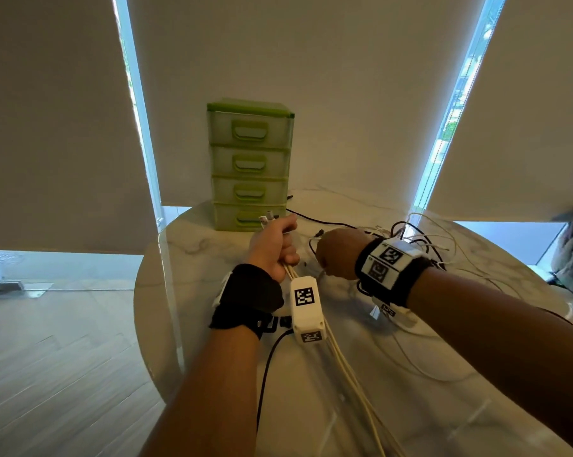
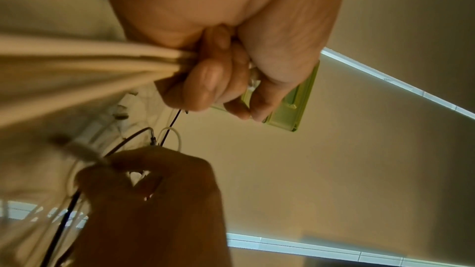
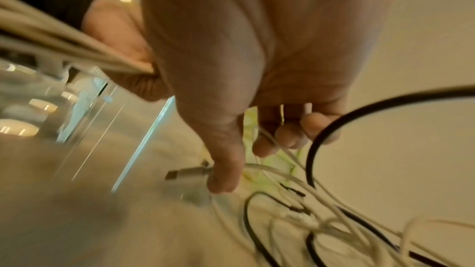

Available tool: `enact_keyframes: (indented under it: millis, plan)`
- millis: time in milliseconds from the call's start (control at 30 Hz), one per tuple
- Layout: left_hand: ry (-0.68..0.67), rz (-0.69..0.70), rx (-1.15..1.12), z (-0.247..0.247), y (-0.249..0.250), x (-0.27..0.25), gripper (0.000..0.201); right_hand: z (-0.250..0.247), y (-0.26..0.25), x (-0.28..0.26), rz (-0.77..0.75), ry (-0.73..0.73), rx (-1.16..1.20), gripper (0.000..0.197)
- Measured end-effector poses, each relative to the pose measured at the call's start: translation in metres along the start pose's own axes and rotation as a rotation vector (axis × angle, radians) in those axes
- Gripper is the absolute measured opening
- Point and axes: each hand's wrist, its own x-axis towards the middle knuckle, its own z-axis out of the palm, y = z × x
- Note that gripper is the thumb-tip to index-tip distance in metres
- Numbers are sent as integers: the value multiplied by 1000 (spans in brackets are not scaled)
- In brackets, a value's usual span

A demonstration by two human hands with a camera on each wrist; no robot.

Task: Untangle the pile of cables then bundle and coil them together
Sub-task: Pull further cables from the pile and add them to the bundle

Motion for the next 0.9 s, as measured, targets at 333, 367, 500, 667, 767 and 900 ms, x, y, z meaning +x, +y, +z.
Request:
enact_keyframes:
  millis: [333,367,500,667,767,900]
  plan:
    - [-26,190,-43,14,-2,-8,19,-45,-1,-34,26,399,1049,25]
    - [-40,210,-57,15,-3,-8,21,-47,-4,-37,34,359,1120,27]
    - [-104,223,-33,18,-6,-14,30,-49,-10,-43,84,238,1258,38]
    - [-18,205,-86,21,-5,-15,38,-37,-5,-44,13,90,1232,30]
    - [79,198,-229,16,-2,-11,42,-31,7,-46,-10,37,1204,22]
    - [94,176,-335,17,-2,-8,43,-27,23,-49,36,60,1222,21]
